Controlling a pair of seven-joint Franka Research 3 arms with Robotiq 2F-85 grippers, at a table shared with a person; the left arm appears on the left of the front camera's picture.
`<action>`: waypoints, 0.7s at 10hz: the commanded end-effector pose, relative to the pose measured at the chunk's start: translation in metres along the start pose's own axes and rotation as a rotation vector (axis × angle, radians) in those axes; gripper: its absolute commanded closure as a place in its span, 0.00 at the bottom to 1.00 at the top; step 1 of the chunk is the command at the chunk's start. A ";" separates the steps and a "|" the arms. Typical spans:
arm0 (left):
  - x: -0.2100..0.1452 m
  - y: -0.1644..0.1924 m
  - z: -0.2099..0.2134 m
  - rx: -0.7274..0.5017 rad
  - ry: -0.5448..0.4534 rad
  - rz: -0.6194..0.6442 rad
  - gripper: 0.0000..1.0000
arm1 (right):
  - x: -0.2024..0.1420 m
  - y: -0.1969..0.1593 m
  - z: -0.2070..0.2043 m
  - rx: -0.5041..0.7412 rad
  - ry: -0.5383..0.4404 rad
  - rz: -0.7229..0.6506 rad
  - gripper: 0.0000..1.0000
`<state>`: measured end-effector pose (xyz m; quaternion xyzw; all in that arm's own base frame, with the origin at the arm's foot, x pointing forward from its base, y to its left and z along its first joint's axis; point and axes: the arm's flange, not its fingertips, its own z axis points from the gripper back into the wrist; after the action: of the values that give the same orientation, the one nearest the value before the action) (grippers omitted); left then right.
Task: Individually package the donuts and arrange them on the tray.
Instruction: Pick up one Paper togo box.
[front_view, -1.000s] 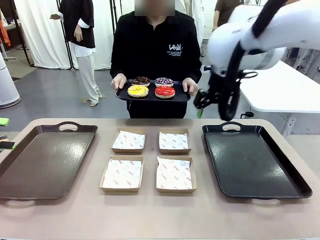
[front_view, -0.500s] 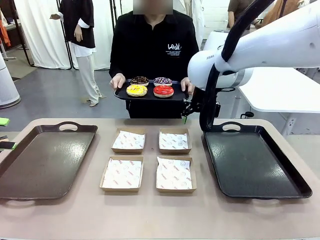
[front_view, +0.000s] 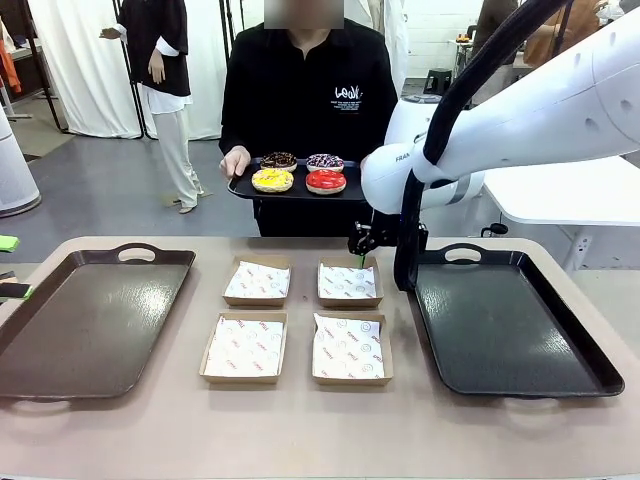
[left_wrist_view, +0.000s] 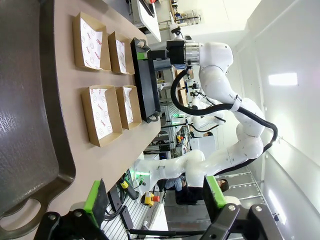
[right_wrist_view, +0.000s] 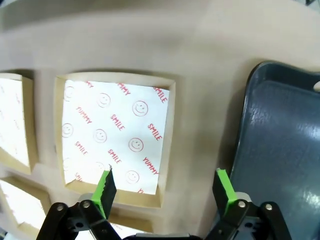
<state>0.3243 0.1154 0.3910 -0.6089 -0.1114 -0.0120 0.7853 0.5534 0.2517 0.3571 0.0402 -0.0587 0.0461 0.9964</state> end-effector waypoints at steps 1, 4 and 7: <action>0.000 -0.001 0.001 -0.015 -0.008 -0.006 0.00 | 0.001 -0.001 0.007 0.011 -0.010 0.018 0.00; 0.000 -0.001 0.001 -0.015 -0.008 -0.006 0.00 | 0.001 -0.001 0.007 0.011 -0.010 0.018 0.00; 0.000 -0.001 0.001 -0.015 -0.008 -0.006 0.00 | 0.002 0.007 0.004 -0.015 -0.015 -0.011 0.00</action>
<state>0.3243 0.1154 0.3910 -0.6089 -0.1114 -0.0120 0.7853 0.5532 0.2537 0.3631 0.0423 -0.0634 0.0482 0.9959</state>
